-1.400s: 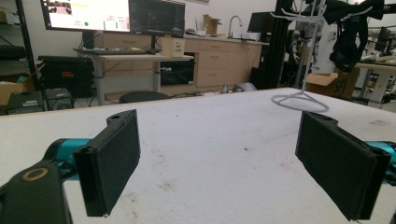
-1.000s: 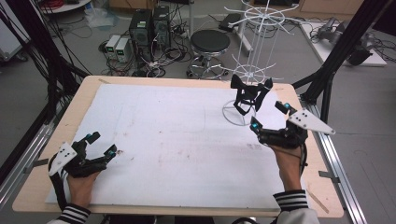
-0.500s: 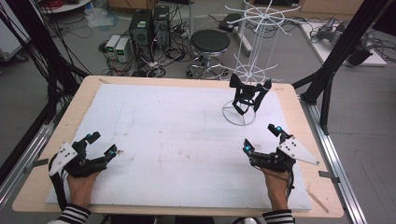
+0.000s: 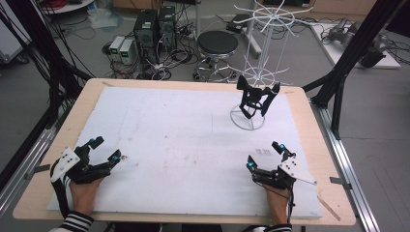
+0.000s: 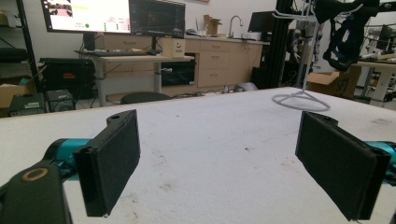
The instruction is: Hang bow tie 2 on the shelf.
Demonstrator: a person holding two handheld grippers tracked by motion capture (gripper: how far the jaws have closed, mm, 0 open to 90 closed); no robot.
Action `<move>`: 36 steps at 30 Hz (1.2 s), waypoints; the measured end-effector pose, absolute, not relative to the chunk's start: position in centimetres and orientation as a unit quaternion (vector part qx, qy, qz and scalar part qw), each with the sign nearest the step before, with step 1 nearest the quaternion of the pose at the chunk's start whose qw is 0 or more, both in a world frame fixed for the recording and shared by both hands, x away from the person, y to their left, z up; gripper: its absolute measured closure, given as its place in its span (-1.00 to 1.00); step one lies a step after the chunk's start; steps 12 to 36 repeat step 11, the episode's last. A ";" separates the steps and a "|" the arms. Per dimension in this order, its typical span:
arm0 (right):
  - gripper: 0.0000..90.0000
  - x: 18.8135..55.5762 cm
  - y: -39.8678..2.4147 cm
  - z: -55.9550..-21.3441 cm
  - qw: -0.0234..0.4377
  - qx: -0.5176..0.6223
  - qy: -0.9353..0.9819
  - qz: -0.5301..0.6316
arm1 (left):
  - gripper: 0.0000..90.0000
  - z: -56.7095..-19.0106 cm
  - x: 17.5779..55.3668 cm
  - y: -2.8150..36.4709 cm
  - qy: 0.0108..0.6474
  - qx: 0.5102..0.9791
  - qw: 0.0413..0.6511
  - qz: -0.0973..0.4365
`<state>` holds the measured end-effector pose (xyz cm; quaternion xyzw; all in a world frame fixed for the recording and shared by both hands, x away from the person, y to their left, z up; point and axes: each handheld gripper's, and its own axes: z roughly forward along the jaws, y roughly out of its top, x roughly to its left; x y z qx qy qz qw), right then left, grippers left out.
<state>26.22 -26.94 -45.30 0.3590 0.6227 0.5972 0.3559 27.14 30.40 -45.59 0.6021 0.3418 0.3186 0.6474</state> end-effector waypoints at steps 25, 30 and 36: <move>-0.98 26.1 -26.8 -45.5 0.361 0.357 0.622 0.596 | -0.68 -45.6 27.1 30.5 0.341 0.602 0.647 0.320; -0.98 26.1 -26.8 -45.5 0.361 0.357 0.622 0.596 | -0.68 -45.6 27.1 30.5 0.341 0.602 0.647 0.320; -0.98 26.1 -26.8 -45.5 0.361 0.357 0.622 0.596 | -0.68 -45.6 27.1 30.5 0.341 0.602 0.647 0.320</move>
